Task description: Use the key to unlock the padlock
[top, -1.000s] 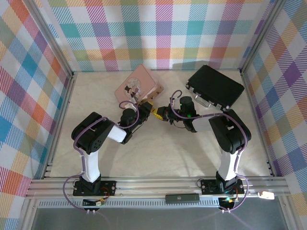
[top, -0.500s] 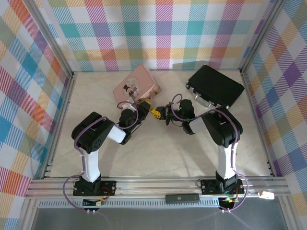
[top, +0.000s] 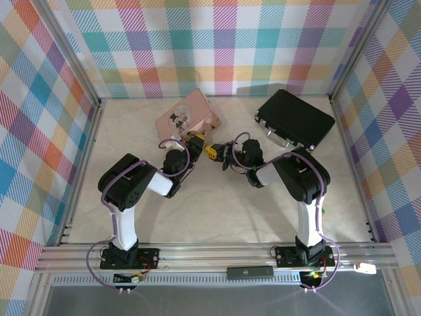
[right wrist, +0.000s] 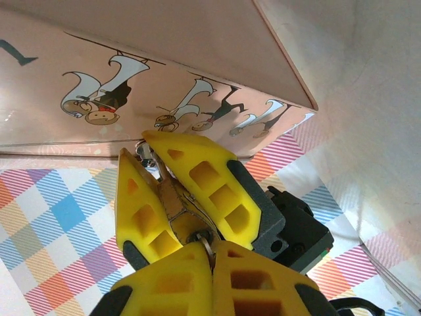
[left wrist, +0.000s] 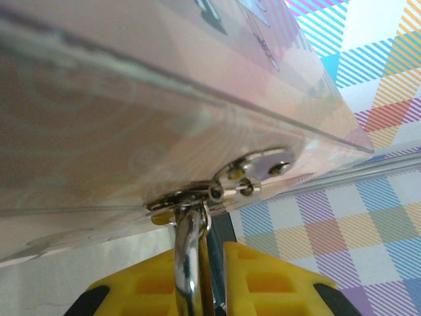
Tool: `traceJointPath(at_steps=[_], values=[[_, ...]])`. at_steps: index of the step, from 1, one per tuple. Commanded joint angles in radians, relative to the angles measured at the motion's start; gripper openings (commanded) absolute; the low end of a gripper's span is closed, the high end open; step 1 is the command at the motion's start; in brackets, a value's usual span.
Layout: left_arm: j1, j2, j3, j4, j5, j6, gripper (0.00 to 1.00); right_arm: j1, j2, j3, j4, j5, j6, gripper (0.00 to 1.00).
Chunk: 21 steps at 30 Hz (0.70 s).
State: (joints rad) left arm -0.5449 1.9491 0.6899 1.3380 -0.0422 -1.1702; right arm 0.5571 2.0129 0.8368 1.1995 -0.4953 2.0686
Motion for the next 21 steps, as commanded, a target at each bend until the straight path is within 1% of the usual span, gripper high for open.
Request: traceJointPath(at_steps=[1, 3, 6, 9, 10, 12, 16, 18, 21], values=[[-0.078, 0.028, 0.012, 0.008, 0.19, -0.012, 0.0, 0.009, -0.01, -0.008, 0.133, 0.113, -0.038, 0.07], [-0.069, 0.047, 0.024, -0.001, 0.191, -0.035, 0.0, 0.005, -0.001, -0.036, 0.126, 0.113, -0.099, 0.13], [-0.061, 0.054, 0.029, -0.003, 0.185, -0.042, 0.0, -0.005, 0.018, -0.072, 0.125, 0.093, -0.199, 0.24], [-0.052, 0.027, 0.022, -0.006, 0.186, -0.021, 0.0, -0.017, 0.005, -0.125, 0.102, 0.04, -0.295, 0.36], [-0.05, 0.011, 0.018, -0.02, 0.181, -0.011, 0.0, -0.021, -0.011, -0.151, 0.07, 0.024, -0.337, 0.39], [-0.05, -0.024, 0.011, -0.073, 0.166, 0.019, 0.0, -0.027, -0.052, -0.2, -0.006, 0.006, -0.418, 0.43], [-0.05, -0.082, 0.011, -0.199, 0.147, 0.072, 0.0, -0.03, -0.164, -0.253, -0.226, -0.025, -0.622, 0.48], [-0.05, -0.103, 0.022, -0.287, 0.139, 0.086, 0.0, -0.035, -0.228, -0.248, -0.376, -0.035, -0.738, 0.49], [-0.052, -0.154, 0.043, -0.46, 0.115, 0.139, 0.0, -0.041, -0.334, -0.219, -0.635, -0.004, -0.925, 0.51]])
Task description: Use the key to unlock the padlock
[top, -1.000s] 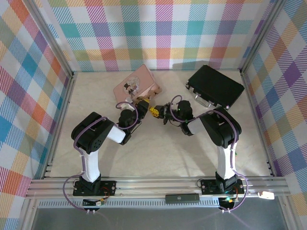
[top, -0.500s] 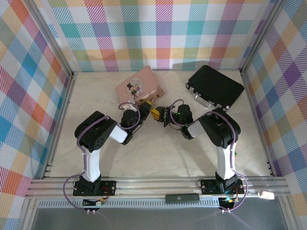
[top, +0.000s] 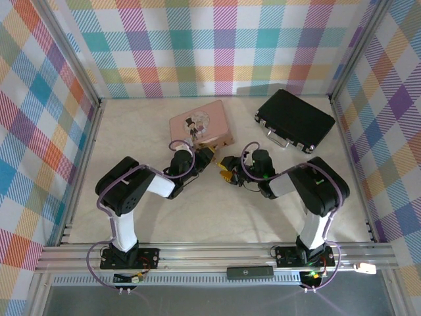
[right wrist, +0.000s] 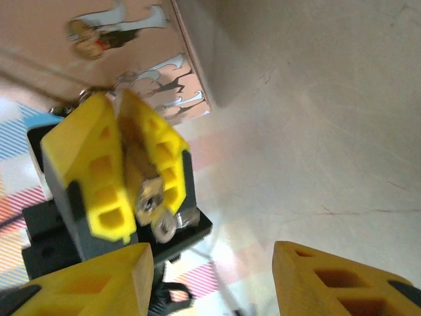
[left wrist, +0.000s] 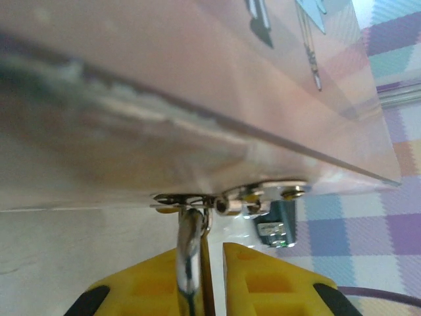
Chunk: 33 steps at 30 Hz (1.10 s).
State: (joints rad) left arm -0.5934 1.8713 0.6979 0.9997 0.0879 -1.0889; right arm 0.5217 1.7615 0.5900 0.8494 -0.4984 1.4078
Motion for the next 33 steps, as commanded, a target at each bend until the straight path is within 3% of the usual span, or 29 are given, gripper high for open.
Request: traceJointPath(at_steps=[1, 5, 9, 19, 22, 27, 33], values=[[-0.005, -0.096, 0.047, -0.183, -0.027, 0.088, 0.0, -0.006, -0.123, 0.047, -0.381, 0.022, -0.332, 0.53], [-0.009, -0.145, 0.084, -0.364, -0.053, 0.169, 0.0, -0.006, -0.255, 0.116, -0.693, 0.163, -0.546, 0.6], [-0.025, -0.14, 0.107, -0.434, -0.056, 0.203, 0.0, -0.005, -0.323, 0.177, -0.857, 0.266, -0.683, 0.62], [-0.059, -0.074, 0.127, -0.451, -0.05, 0.209, 0.01, -0.005, -0.339, 0.207, -0.913, 0.31, -0.758, 0.62], [-0.059, -0.075, 0.121, -0.46, -0.055, 0.215, 0.14, 0.002, -0.324, 0.209, -0.898, 0.313, -0.766, 0.62], [-0.055, -0.153, 0.09, -0.531, -0.094, 0.245, 0.53, 0.055, -0.324, 0.225, -0.901, 0.382, -0.844, 0.64], [-0.004, -0.291, 0.015, -0.609, -0.092, 0.255, 0.66, 0.118, -0.302, 0.288, -0.963, 0.462, -0.894, 0.65]])
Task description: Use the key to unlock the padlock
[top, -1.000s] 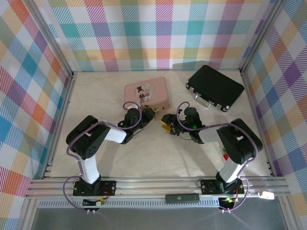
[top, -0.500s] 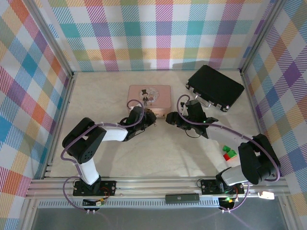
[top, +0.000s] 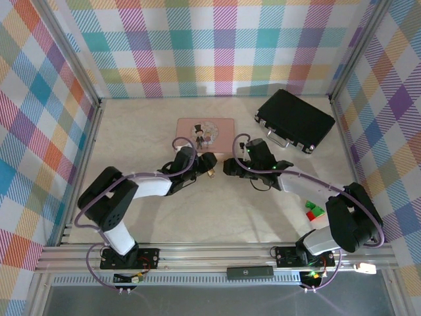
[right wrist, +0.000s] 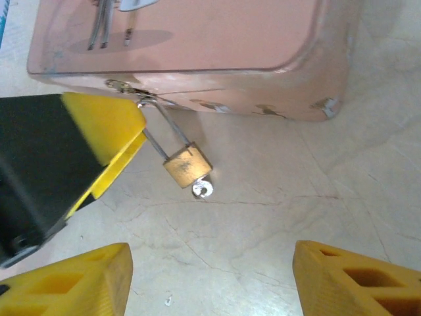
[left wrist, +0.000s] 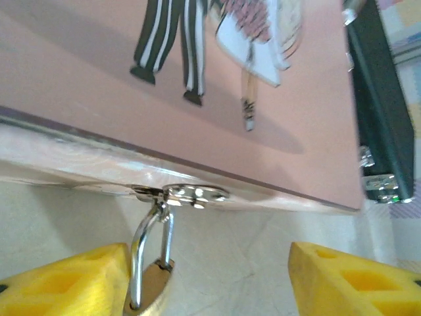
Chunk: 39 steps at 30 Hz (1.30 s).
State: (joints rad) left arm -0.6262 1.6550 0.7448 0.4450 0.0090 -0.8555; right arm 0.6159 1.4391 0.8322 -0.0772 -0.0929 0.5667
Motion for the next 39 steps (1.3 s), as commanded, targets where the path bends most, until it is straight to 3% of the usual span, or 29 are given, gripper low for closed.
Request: traceJointPath(at_steps=[1, 9, 15, 18, 21, 27, 39], values=[[0.044, -0.1, -0.042, -0.075, -0.011, 0.025, 0.67, 0.039, 0.029, 0.057, -0.042, 0.071, -0.06, 0.65], [0.133, -0.211, -0.094, -0.141, 0.089, 0.104, 0.67, 0.082, 0.204, 0.193, -0.055, 0.095, -0.082, 0.66], [0.127, -0.169, -0.122, -0.083, 0.191, 0.129, 0.65, 0.063, 0.368, 0.354, -0.096, 0.144, -0.106, 0.67], [0.098, -0.144, -0.136, -0.058, 0.188, 0.134, 0.64, 0.029, 0.401, 0.379, -0.051, 0.178, -0.128, 0.67], [0.053, -0.106, -0.123, -0.051, 0.152, 0.142, 0.65, -0.023, 0.426, 0.41, -0.025, 0.116, -0.133, 0.67], [0.004, 0.027, -0.059, 0.032, 0.127, 0.132, 0.65, -0.038, 0.339, 0.343, 0.021, 0.02, -0.145, 0.67], [0.0, 0.181, 0.12, -0.054, 0.077, 0.286, 0.59, -0.073, -0.03, 0.061, -0.061, 0.082, -0.142, 0.63]])
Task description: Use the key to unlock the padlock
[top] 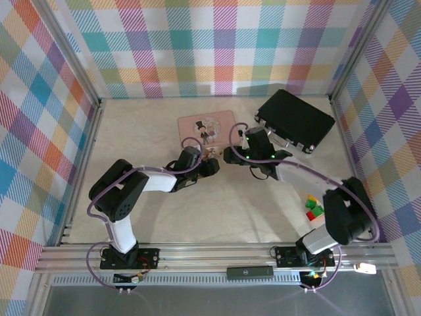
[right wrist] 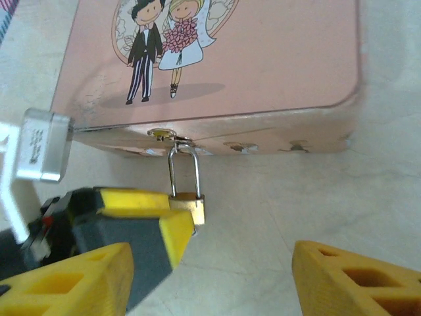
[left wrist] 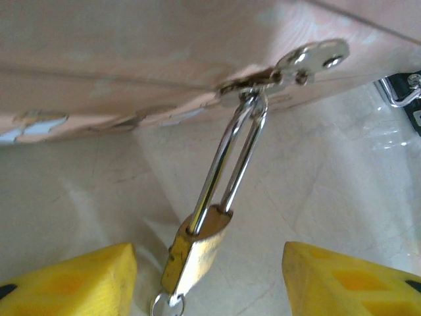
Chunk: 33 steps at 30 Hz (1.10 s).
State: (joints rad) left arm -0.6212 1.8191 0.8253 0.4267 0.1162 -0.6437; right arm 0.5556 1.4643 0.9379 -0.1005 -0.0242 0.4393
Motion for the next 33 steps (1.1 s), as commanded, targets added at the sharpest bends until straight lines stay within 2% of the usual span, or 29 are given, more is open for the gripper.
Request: traceJointPath(at_steps=[1, 8, 16, 22, 25, 33], values=[[-0.004, 0.023, 0.048, -0.042, -0.032, 0.081, 0.58, -0.014, -0.075, -0.058, -0.044, 0.013, -0.011, 0.62], [-0.006, 0.082, 0.096, -0.063, -0.011, 0.116, 0.44, -0.022, -0.171, -0.128, -0.049, 0.039, 0.011, 0.55], [-0.026, 0.105, 0.109, -0.123, -0.04, 0.128, 0.32, -0.051, -0.177, -0.148, -0.049, 0.026, 0.043, 0.53], [-0.026, 0.123, 0.108, -0.088, -0.023, 0.089, 0.1, -0.061, -0.179, -0.185, -0.023, 0.015, 0.088, 0.51], [-0.026, 0.119, 0.091, -0.028, 0.018, 0.013, 0.0, -0.063, -0.18, -0.222, 0.006, -0.003, 0.12, 0.5], [-0.017, 0.112, 0.004, 0.334, 0.114, -0.344, 0.0, -0.068, -0.153, -0.317, 0.161, -0.131, 0.245, 0.5]])
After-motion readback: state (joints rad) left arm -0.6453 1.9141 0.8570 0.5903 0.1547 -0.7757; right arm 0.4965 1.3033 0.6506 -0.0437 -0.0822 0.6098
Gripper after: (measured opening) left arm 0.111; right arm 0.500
